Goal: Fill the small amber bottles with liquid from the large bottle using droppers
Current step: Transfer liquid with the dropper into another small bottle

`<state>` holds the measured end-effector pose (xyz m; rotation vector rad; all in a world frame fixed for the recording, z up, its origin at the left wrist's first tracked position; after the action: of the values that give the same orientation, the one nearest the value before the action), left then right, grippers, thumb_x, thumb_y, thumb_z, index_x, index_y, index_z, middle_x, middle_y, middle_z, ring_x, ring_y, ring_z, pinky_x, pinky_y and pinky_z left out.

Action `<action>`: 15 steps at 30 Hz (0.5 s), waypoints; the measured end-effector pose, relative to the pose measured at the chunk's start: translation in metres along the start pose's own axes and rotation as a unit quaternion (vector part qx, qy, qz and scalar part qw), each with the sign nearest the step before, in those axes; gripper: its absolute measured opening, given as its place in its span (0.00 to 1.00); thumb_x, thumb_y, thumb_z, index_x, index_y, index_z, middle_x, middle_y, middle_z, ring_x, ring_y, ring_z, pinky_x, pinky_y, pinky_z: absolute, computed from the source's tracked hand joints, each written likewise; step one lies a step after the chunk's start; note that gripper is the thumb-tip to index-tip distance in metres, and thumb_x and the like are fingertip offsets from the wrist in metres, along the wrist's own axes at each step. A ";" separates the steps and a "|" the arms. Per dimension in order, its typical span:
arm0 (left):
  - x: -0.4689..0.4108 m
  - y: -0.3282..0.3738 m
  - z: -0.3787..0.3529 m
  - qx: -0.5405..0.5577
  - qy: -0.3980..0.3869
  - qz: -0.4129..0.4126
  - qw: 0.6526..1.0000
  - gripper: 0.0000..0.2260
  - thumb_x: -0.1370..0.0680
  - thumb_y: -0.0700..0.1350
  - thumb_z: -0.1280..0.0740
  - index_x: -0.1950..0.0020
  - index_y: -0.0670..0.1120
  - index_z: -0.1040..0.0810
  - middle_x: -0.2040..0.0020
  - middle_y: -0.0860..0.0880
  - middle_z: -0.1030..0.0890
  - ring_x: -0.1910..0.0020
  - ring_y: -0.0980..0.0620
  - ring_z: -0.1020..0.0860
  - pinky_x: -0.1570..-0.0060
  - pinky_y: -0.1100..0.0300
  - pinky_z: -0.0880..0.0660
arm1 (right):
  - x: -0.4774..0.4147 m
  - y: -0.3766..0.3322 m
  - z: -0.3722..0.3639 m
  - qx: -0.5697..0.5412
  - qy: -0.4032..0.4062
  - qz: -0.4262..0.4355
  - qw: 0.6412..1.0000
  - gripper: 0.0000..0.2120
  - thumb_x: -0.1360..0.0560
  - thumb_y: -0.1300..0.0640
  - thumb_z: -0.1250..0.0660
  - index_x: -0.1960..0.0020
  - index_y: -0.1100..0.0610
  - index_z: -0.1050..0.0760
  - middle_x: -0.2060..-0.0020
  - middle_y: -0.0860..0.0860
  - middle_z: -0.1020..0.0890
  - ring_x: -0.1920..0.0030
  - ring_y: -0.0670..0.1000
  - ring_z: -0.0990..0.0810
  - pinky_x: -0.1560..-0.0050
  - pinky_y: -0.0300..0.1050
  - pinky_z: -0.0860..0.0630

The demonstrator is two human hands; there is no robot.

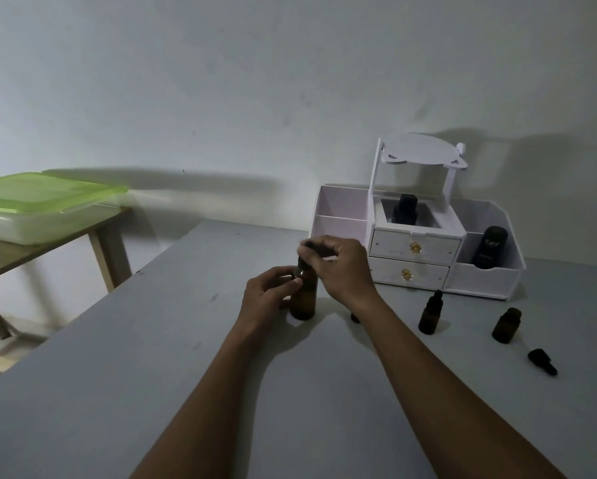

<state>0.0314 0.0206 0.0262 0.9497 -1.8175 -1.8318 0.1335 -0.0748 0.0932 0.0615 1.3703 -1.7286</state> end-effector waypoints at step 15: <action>0.004 0.003 -0.002 0.007 0.011 0.001 1.000 0.09 0.21 0.39 0.32 0.48 0.53 0.18 0.50 0.48 0.15 0.50 0.48 0.17 0.60 0.62 0.21 | 0.001 -0.008 0.001 -0.004 0.049 0.011 0.999 0.07 0.25 0.57 0.28 0.48 0.57 0.16 0.54 0.50 0.14 0.62 0.32 0.21 0.59 0.21 0.28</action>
<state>0.0297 0.0161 0.0286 0.9685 -1.8205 -1.8029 0.1279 -0.0759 0.0995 0.1595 1.4426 -1.7212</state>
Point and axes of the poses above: each hand's wrist, its own x-axis away from the middle knuckle, its own z-axis out of the back of the hand, y = z × x, the point moved 3 cm from there along -x, towards the middle knuckle
